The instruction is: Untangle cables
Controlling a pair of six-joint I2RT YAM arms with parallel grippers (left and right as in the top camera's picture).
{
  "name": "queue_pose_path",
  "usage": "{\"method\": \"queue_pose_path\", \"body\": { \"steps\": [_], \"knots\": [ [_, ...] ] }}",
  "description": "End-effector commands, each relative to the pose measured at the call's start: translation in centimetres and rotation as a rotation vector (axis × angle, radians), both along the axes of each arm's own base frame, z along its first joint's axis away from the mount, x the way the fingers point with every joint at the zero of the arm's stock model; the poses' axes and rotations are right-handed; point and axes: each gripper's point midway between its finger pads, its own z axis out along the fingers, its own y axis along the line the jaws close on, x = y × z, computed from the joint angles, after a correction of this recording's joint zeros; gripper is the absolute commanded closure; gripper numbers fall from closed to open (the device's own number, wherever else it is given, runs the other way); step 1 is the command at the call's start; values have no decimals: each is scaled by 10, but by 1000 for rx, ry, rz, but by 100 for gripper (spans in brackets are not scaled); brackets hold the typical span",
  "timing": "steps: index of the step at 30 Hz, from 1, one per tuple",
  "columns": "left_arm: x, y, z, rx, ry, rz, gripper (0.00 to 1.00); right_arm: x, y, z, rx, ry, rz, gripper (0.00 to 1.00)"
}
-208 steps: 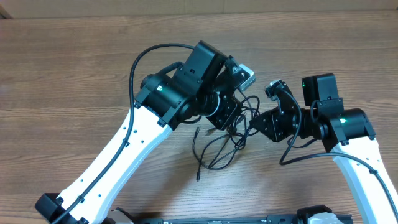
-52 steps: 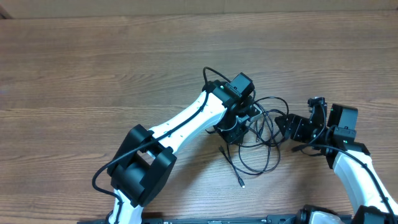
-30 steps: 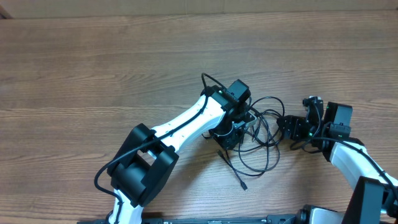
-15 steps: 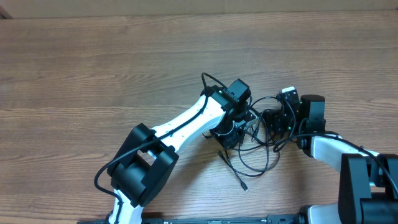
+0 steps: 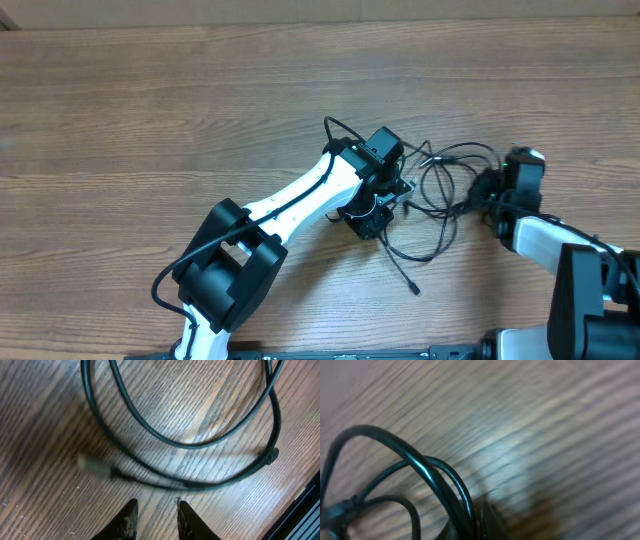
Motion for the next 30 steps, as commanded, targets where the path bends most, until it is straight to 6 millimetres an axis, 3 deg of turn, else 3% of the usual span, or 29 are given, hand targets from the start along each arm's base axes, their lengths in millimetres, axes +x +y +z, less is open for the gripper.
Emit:
{"method": "queue_pose_path", "body": {
  "steps": [1,4,7,11,14,16,17,18,20,24,27,30],
  "knots": [
    [-2,3,-7,19,15,7,73,1,-1,1,207,-40,-56,96],
    [-3,4,-7,21,17,7,73,4,10,10,279,-70,15,96],
    [-3,4,-7,24,21,8,73,8,14,48,256,-158,66,96],
    [-3,3,-7,27,27,44,74,4,13,159,177,-396,93,96],
    [-2,3,-7,28,30,60,77,-14,16,247,105,-550,117,96],
    [-1,2,-7,27,30,72,76,-24,18,278,67,-599,138,96],
    [1,1,-6,23,27,89,69,-35,21,310,33,-643,154,96],
    [2,0,-6,21,28,105,71,-43,23,329,7,-669,167,96],
    [0,-2,-5,13,37,108,76,-50,25,350,-14,-692,175,96],
    [6,-2,5,-45,64,133,77,-69,28,400,-82,-721,193,96],
    [20,0,29,-125,45,151,76,-80,18,420,-138,-726,141,96],
    [41,13,70,-207,-35,194,73,-89,12,437,-169,-742,96,96]
  ]
}}
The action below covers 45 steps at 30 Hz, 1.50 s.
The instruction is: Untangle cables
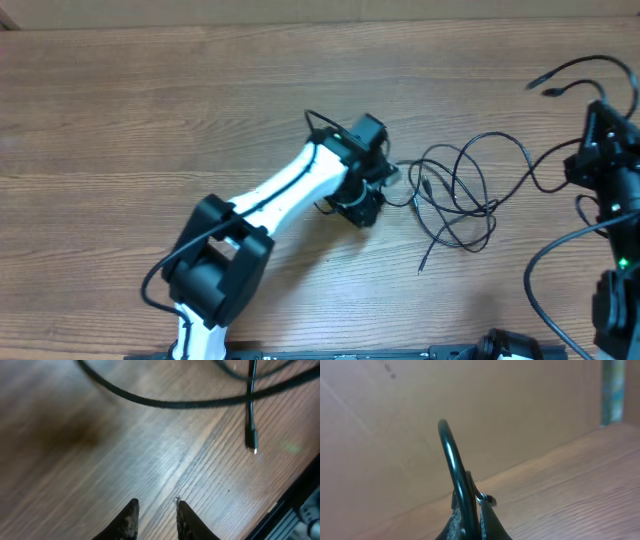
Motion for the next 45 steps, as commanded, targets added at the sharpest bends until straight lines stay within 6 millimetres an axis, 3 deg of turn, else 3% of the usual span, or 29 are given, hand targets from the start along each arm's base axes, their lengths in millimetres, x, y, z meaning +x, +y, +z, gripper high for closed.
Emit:
{"method": "queue_pose_path", "body": {
  "steps": [1,2,4,7,10,11,12,14,15,16,17,19,20,22,25,26,27,31,34,39,45],
  "knots": [
    [25,11,70,-148,-131,45,73,-13,-9,37,-51,-80,-66,96],
    [33,21,94,-182,-190,61,73,-15,-8,54,-61,-132,-67,96],
    [46,41,142,-251,-317,110,72,-23,-6,107,-54,-316,-66,96],
    [51,57,189,-318,-446,147,71,-33,15,151,-90,-470,37,96],
    [51,70,222,-355,-559,152,70,-32,23,151,-162,-466,84,96],
    [50,73,228,-359,-580,147,69,-25,19,134,-198,-393,68,96],
    [47,76,233,-361,-603,133,66,-15,1,107,-213,-272,-16,96],
    [45,78,232,-350,-597,135,62,-7,-46,58,-208,-49,-247,86],
    [44,78,231,-346,-590,135,60,-11,-84,15,-226,154,-448,71],
    [43,79,230,-344,-585,136,56,-12,-90,6,-232,198,-484,64],
    [42,79,229,-340,-579,136,52,-14,-108,-27,-250,358,-572,41],
    [42,79,228,-339,-575,135,46,-9,-113,-55,-212,465,-594,8],
    [41,80,227,-336,-572,136,40,-4,-111,-70,-173,510,-587,4],
    [41,82,225,-318,-568,143,32,9,-98,-93,-114,569,-493,0],
    [39,84,222,-309,-557,143,24,18,-82,-101,-66,582,-388,0],
    [38,84,222,-307,-555,143,8,22,-71,-105,-34,585,-324,0],
    [38,84,222,-307,-555,143,0,23,-65,-107,-18,588,-290,0],
    [42,89,220,-277,-568,161,0,24,-30,-122,82,640,-109,0],
    [43,90,219,-266,-572,165,0,17,-28,-141,101,734,-106,0],
    [43,90,218,-264,-569,164,0,2,-24,-190,152,984,-95,0],
    [43,90,218,-264,-568,163,0,0,-20,-240,194,1216,-73,0]
  ]
}}
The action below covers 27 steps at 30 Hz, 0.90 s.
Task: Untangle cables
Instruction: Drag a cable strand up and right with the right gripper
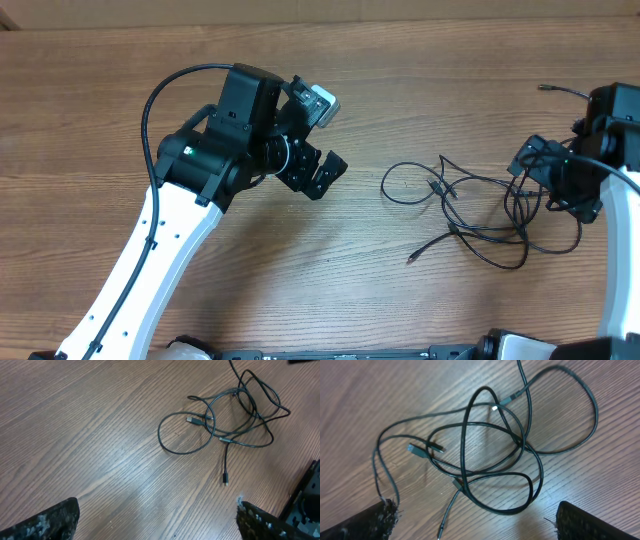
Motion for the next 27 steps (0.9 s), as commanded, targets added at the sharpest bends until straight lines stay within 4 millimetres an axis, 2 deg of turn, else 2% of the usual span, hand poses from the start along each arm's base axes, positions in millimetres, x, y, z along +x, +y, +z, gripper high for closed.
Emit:
{"method": "queue_pose_path", "body": {
  "steps": [1,4,6,8,10,11,12,14,16,18,21,22,23,24,25,27],
  "knots": [
    [1,2,7,-2,-21,6,0,2,8,-19,27,64,21,0],
    [1,2,7,-2,-21,6,0,-7,22,-54,50,165,61,0],
    [1,2,7,-2,-21,6,0,-10,30,-68,77,182,73,0],
    [1,3,7,-2,-21,7,0,-14,51,-86,182,183,92,2],
    [1,2,7,-2,-21,6,0,-24,55,-99,199,213,93,30],
    [1,3,7,-2,-22,6,0,-27,56,-101,201,224,92,67],
    [1,2,7,-2,-21,6,0,-32,63,-98,242,241,97,96],
    [1,2,7,-2,-21,6,0,-26,78,-83,329,198,178,96],
    [1,3,7,-2,-22,6,0,-15,91,-52,396,122,256,96],
    [1,3,7,-2,-22,6,0,-3,94,-16,404,43,287,96],
    [1,3,7,-2,-22,6,0,20,95,80,358,-183,336,96],
    [1,3,7,-2,-22,6,0,29,97,132,330,-327,370,96],
    [1,2,7,-2,-21,6,0,32,98,160,309,-411,390,96],
    [1,2,7,-2,-21,6,0,34,98,197,273,-523,407,96],
    [1,2,7,-2,-21,6,0,32,98,243,223,-665,424,96],
    [1,3,7,-2,-21,6,0,24,98,297,150,-844,442,96]
  ]
}}
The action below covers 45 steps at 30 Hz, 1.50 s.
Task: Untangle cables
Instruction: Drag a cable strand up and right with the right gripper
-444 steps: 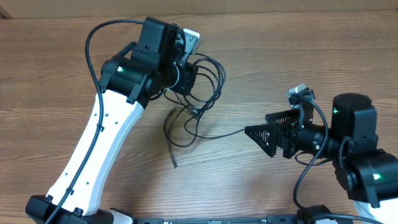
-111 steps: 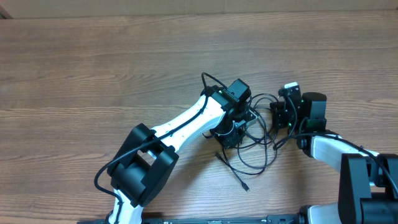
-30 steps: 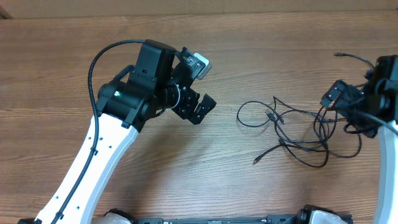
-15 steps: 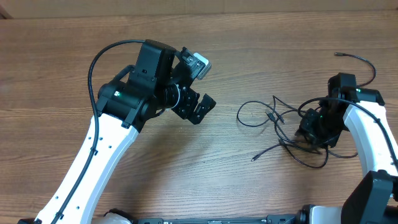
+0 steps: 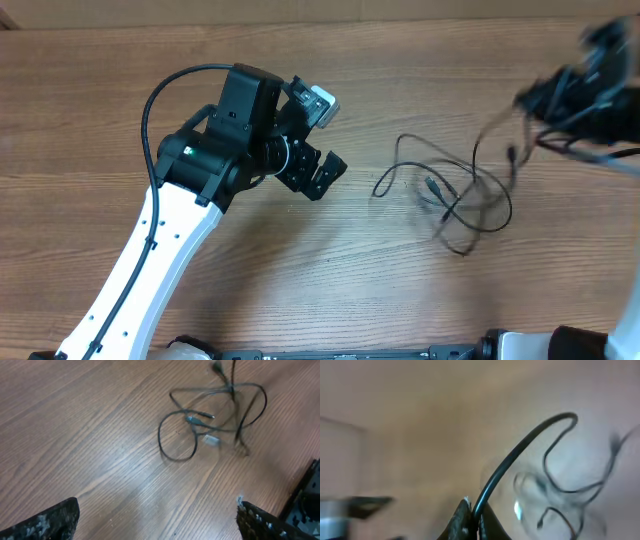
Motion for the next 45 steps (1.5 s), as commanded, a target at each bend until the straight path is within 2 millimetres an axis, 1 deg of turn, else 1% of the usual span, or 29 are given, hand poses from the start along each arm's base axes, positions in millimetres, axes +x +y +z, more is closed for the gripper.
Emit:
{"method": "queue_pose_path", "body": {
  "steps": [1,2,3,4,5,6,8,9,11,12,14,16,18,20,21,25,27,29,31,32,34,35,36,37,39,40,41,43,45],
  "knots": [
    [2,2,9,-7,-26,5,0,-32,7,105,-51,-358,-1,96],
    [2,2,9,-7,-26,5,0,-43,2,137,-98,-475,-40,95],
    [2,2,9,-7,-26,5,0,-55,-6,161,-143,-564,-92,96],
    [2,2,9,-7,-26,5,0,-67,-17,181,-191,-635,-165,96],
    [2,2,9,-7,-26,5,0,-73,-26,188,-221,-660,-219,96],
    [2,2,9,-7,-26,5,0,-75,-36,190,-250,-663,-276,96],
    [2,2,9,-7,-26,5,0,-76,-54,189,-300,-647,-374,96],
    [2,2,9,-7,-26,5,0,-76,-67,188,-333,-633,-440,96],
    [2,2,9,-7,-26,5,0,-79,-82,188,-374,-619,-521,96],
    [2,2,9,-7,-26,5,0,-82,-95,187,-395,-602,-599,96],
    [2,2,9,-7,-26,5,0,-95,-121,182,-407,-559,-778,96],
    [2,2,9,-7,-26,5,0,-115,-149,174,-475,-491,-966,96],
    [2,2,9,-7,-26,5,0,-136,-171,164,-542,-417,-1133,96],
    [2,2,9,-7,-26,5,1,-154,-188,152,-559,-348,-1296,96],
    [2,2,9,-7,-26,5,0,-158,-196,147,-560,-323,-1361,96],
    [2,2,9,-7,-26,5,0,-155,-212,126,-613,-210,-1407,96],
    [2,2,9,-7,-26,5,0,-160,-234,102,-592,-124,-1550,96],
    [2,2,9,-7,-26,5,0,-170,-251,88,-583,-71,-1670,96],
    [2,2,9,-7,-26,5,0,-187,-272,64,-547,1,-1825,96],
    [2,2,8,-7,-26,5,0,-197,-282,50,-526,39,-1910,96],
    [2,2,8,-7,-26,5,0,-222,-302,15,-476,131,-2092,96],
    [2,2,9,-7,-26,5,0,-229,-307,2,-443,156,-2146,96],
    [2,2,9,-7,-26,5,0,-236,-316,-18,-385,194,-2205,96],
    [2,2,9,-7,-26,5,0,-240,-325,-35,-336,227,-2226,96],
    [2,2,9,-7,-26,5,0,-240,-343,-76,-202,294,-2222,96],
    [2,2,9,-7,-26,5,0,-240,-348,-88,-159,312,-2204,96],
    [2,2,9,-7,-26,5,0,-234,-355,-107,-87,330,-2159,96],
    [2,2,9,-7,-26,5,0,-226,-364,-132,2,343,-2087,96],
    [2,2,9,-7,-26,5,0,-211,-372,-161,57,349,-1975,96]
  ]
}}
